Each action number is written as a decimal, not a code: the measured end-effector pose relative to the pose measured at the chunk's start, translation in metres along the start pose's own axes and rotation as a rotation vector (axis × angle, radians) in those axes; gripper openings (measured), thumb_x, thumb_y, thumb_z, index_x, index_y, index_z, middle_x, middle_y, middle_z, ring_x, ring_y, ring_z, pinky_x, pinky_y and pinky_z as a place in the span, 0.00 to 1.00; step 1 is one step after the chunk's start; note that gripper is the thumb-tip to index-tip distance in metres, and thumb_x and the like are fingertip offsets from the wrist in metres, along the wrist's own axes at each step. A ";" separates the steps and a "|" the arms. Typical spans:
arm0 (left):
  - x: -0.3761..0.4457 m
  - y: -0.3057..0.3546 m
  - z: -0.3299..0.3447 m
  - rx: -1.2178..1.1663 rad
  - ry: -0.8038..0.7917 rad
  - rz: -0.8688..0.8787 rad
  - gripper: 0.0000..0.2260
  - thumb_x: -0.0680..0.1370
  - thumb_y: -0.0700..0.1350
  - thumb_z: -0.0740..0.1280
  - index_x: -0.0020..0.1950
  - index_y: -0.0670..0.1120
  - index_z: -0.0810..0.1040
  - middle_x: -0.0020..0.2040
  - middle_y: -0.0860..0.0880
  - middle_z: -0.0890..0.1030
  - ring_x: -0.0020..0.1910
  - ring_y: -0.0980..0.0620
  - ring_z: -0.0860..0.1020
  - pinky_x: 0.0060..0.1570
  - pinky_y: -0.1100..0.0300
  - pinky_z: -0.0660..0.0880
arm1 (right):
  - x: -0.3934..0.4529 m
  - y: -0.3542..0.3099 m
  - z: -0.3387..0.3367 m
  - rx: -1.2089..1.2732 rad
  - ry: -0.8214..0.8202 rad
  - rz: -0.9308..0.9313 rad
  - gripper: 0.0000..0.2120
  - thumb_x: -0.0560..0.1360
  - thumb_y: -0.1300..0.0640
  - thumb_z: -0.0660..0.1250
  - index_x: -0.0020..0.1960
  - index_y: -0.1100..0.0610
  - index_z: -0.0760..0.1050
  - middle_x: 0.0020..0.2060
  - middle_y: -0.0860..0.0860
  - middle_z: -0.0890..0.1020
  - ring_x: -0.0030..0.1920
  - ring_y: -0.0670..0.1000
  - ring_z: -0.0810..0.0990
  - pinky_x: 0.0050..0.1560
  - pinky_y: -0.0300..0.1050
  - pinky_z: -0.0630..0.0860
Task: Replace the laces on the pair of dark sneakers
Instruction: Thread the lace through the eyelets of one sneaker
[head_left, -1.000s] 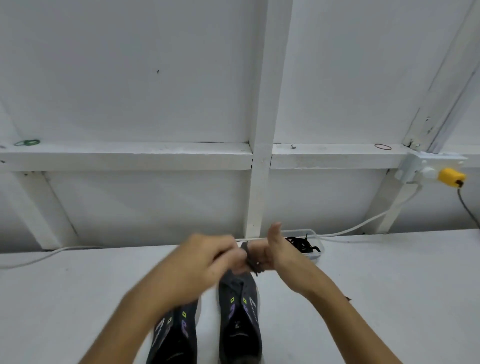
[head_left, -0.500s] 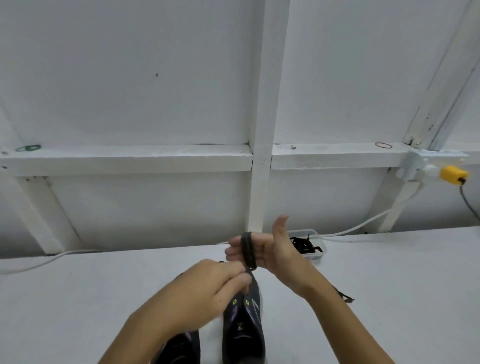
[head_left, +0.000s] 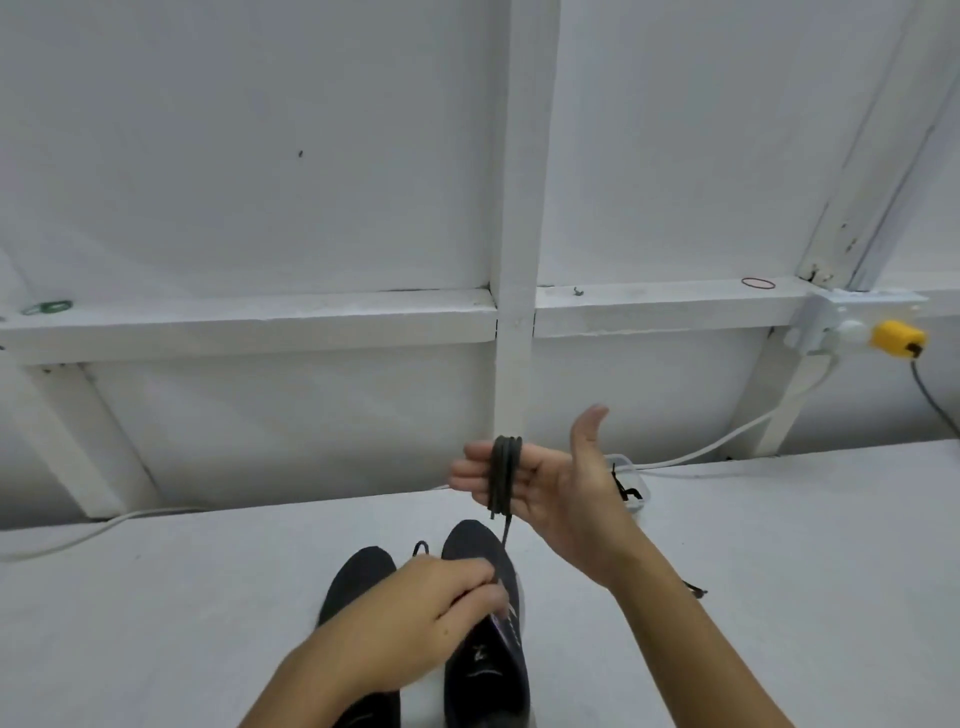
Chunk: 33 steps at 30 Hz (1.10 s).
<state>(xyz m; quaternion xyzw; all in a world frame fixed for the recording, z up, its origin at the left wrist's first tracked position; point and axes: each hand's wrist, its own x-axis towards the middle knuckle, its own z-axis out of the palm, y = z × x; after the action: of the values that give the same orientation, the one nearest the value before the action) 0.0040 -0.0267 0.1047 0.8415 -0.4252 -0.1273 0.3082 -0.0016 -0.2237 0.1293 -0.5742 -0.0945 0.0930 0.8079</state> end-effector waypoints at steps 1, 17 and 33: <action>-0.003 0.006 -0.007 0.033 -0.021 -0.005 0.12 0.83 0.57 0.58 0.47 0.55 0.77 0.33 0.63 0.76 0.33 0.61 0.73 0.35 0.67 0.66 | 0.001 0.005 -0.001 -0.086 0.018 0.045 0.60 0.58 0.15 0.47 0.62 0.63 0.80 0.58 0.62 0.84 0.62 0.59 0.83 0.60 0.45 0.78; 0.014 -0.009 0.022 -0.275 0.101 -0.128 0.13 0.84 0.54 0.59 0.45 0.61 0.82 0.31 0.61 0.75 0.32 0.62 0.72 0.38 0.66 0.68 | -0.004 0.006 -0.002 0.208 -0.102 0.062 0.60 0.65 0.18 0.40 0.63 0.66 0.80 0.63 0.66 0.80 0.65 0.63 0.80 0.64 0.49 0.79; 0.040 -0.022 -0.015 -0.659 0.209 -0.139 0.08 0.78 0.48 0.68 0.42 0.55 0.86 0.37 0.55 0.82 0.39 0.56 0.77 0.42 0.62 0.74 | -0.007 0.014 0.004 0.195 -0.237 0.157 0.58 0.65 0.18 0.41 0.57 0.65 0.84 0.53 0.64 0.85 0.54 0.60 0.86 0.56 0.49 0.82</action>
<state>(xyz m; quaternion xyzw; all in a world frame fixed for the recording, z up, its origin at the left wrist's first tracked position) 0.0488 -0.0427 0.1044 0.7324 -0.2689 -0.1913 0.5956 -0.0098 -0.2175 0.1174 -0.4836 -0.1347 0.2317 0.8333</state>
